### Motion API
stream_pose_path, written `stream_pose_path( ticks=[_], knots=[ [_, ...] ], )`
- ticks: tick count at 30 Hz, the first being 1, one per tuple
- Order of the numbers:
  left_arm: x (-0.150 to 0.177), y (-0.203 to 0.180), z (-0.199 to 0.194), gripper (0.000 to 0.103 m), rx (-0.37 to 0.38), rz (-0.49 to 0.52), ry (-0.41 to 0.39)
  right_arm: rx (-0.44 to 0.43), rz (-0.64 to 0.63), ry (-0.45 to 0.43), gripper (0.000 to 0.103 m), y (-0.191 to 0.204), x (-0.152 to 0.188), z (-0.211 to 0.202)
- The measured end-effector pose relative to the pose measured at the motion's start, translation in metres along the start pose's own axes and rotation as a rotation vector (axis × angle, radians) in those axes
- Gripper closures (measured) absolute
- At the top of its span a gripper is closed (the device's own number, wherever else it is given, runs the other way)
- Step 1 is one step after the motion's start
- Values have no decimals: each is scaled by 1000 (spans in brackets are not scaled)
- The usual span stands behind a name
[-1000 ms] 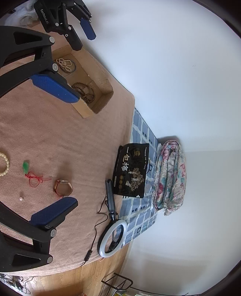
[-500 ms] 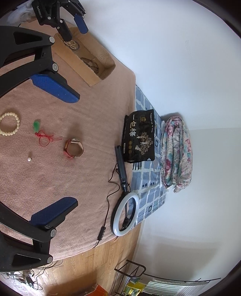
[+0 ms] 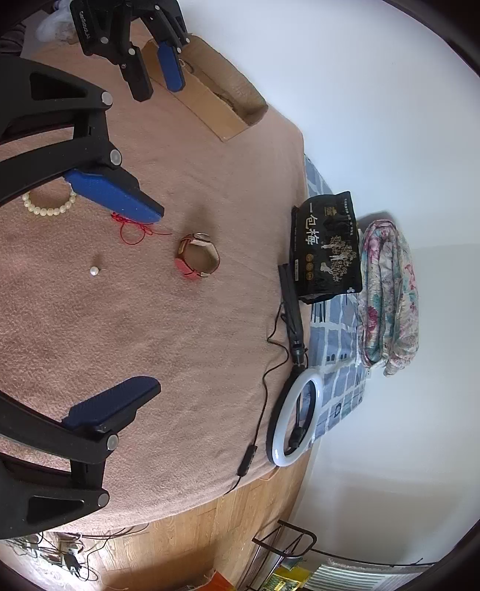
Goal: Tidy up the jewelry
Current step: 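Move both tools back over the blanket toward the jade pendant and pearl, then grasp the green jade pendant with the left tool while the right tool grasps a loose pearl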
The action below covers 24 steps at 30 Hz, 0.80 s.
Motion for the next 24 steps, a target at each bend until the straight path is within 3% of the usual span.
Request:
stream_pose_path(
  ticks=[11,15,24],
  knots=[
    [7,-29,65,62,61,79,118,-47,-54,51,31,4,33,31],
    [12,-38,84,72,53,126,157,-66,-74,77,39,7,42,43],
    [12,-39,112,72,32,154,197,-115,-93,117,52,12,53,64]
  ],
)
Point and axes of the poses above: each gripper's, at about its wrist camera, not at the fingertips, and z roughly the way its jaws point, y to its left, x to its underside, the point moved 9 cm from there along z, roughly the way its jaws point, and after that the axes turned 11 degrees about y, right-handed, at the moved point
